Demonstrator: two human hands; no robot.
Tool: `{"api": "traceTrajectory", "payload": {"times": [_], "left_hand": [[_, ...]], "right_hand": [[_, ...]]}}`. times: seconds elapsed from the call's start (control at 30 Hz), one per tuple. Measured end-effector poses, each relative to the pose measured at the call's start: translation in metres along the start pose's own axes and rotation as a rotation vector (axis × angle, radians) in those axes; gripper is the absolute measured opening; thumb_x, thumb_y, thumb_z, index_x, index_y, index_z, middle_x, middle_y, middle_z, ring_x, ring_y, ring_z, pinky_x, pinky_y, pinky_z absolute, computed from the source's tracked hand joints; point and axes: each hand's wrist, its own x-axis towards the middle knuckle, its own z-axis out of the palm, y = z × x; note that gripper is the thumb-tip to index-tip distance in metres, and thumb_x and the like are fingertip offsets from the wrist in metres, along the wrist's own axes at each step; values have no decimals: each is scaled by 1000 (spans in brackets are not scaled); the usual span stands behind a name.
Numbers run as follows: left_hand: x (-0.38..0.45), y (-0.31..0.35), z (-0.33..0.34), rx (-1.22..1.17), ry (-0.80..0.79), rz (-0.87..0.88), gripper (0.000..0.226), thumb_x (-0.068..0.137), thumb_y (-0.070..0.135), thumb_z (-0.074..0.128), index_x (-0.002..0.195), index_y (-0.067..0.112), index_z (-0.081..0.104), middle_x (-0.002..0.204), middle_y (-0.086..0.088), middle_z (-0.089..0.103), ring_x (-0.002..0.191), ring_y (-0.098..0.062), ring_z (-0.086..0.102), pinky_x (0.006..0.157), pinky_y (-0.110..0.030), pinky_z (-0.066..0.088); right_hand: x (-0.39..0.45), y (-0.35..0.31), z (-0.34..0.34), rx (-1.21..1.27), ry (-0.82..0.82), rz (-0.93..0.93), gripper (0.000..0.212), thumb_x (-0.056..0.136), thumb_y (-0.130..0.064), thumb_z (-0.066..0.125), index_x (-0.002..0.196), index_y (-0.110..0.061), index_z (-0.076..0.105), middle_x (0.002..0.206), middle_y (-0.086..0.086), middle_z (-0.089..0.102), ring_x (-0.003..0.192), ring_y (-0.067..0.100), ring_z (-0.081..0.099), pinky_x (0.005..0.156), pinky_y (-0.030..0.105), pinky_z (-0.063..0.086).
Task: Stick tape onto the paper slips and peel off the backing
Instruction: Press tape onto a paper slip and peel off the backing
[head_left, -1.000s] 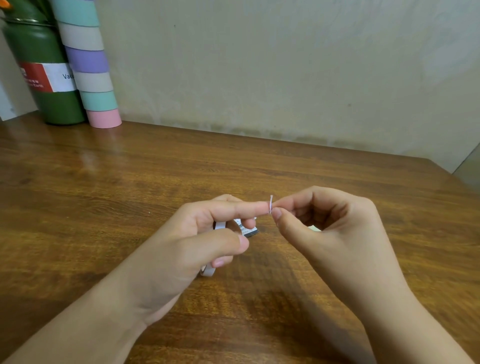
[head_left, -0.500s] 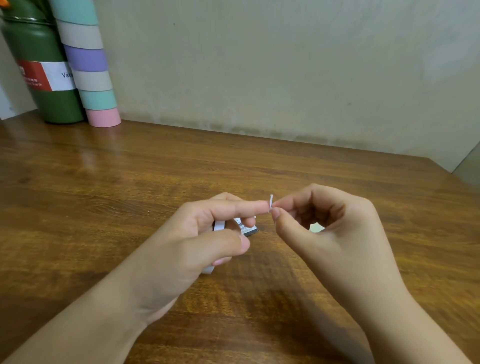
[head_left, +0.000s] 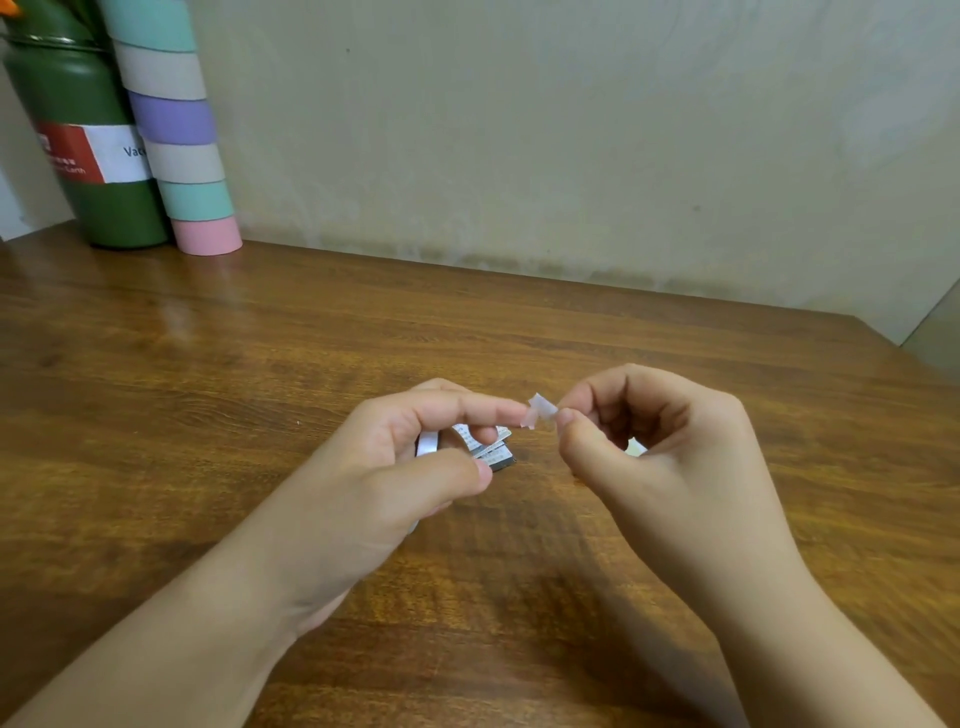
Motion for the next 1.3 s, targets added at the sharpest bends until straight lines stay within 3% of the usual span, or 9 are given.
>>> {"api": "traceTrajectory", "payload": {"times": [0.23,0.33,0.43,0.53,0.63,0.83,0.93,1.07,1.3], "left_hand": [[3,3,-3,66,183,-76,29,66,23,55,86,32,75,79,17,59,48,-2,38,55,-19,33],[5,4,-4,131,272,-78,15,78,23,62,85,28,75,64,26,59,45,2,44,53,-21,29],[8,-1,-5,178,343,-97,21,89,11,57,83,24,73,50,26,54,44,9,47,51,-17,28],[10,-7,-9,210,396,-95,25,87,10,57,78,27,73,52,24,57,40,-3,34,45,-19,28],[11,-9,-11,248,418,-104,24,85,8,56,79,26,72,44,21,52,39,-7,24,39,-15,23],[13,-9,-15,282,468,-120,24,82,12,57,76,30,73,94,1,71,70,-22,54,58,-24,33],[13,-8,-15,276,487,-126,25,83,13,57,73,31,72,96,2,72,83,-26,60,60,-22,34],[13,-8,-17,260,494,-124,26,83,13,56,67,29,70,95,3,72,88,-28,62,60,-20,34],[13,-7,-18,246,505,-142,23,83,13,56,71,28,71,97,3,71,82,-19,59,56,-13,36]], "right_hand": [[9,13,-8,-24,72,104,15,80,-14,66,65,-16,67,50,-12,52,45,0,41,45,7,32],[17,35,-15,-205,69,177,15,87,-22,62,73,-21,67,55,-11,58,45,1,44,45,8,32],[25,60,-20,-440,20,282,17,92,-28,56,79,-25,66,68,-9,64,54,3,50,49,18,35],[29,74,-21,-500,9,373,16,89,-34,62,78,-22,65,72,-7,63,70,6,56,52,22,37],[30,78,-21,-477,41,391,13,84,-28,69,74,-22,63,71,-6,61,67,5,54,51,20,36],[30,80,-22,-488,37,417,5,88,-25,64,83,-26,66,81,-8,64,77,6,56,57,22,40],[30,79,-21,-513,41,424,11,89,-32,63,81,-24,65,82,-5,64,81,11,57,58,25,41],[29,80,-21,-490,97,414,9,83,-19,70,77,-21,62,80,-6,63,79,9,56,60,24,41],[26,75,-18,-476,99,361,15,89,-27,62,104,-25,65,94,-13,59,98,9,55,84,29,46]]}}
